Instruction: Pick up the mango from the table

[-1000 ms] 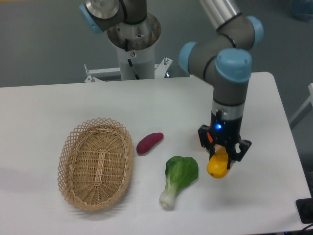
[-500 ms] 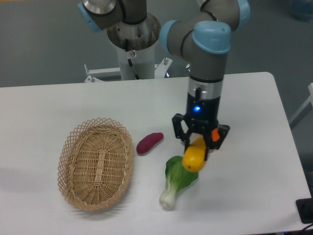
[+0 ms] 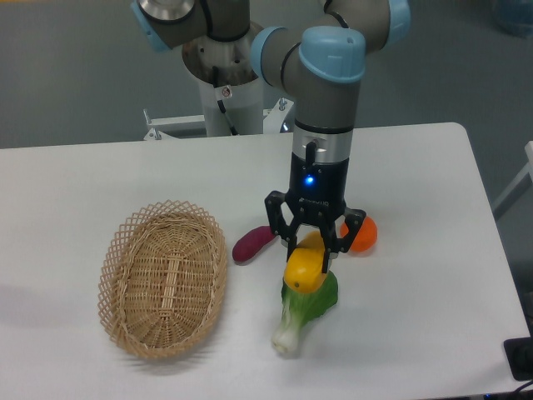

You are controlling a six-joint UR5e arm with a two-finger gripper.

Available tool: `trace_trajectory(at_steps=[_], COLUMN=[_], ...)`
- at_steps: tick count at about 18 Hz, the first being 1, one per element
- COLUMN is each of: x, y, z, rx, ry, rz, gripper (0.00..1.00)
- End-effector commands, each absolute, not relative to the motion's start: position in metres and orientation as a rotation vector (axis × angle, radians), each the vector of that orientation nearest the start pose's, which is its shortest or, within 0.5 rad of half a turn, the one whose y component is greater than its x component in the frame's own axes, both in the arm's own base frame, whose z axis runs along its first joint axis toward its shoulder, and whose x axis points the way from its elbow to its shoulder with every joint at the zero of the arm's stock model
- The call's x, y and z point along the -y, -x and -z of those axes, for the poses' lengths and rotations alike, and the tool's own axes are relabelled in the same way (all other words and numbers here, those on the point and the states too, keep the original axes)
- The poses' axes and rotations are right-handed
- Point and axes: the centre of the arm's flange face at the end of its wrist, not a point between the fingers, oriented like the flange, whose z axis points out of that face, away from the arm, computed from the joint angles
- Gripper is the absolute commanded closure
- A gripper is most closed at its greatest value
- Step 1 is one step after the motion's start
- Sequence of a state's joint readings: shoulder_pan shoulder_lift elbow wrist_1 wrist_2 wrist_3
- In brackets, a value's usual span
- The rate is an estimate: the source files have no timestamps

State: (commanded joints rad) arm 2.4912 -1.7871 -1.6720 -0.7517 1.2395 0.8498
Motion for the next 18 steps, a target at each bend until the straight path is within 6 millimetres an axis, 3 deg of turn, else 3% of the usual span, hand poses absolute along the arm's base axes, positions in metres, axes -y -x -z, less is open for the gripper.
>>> trace_trajectory(at_steps=[18], x=[-0.4906], y=[0.3787], z=[-0.4204], rx=[-0.023], ry=[2.567], rz=[-0.244], gripper=[0.49])
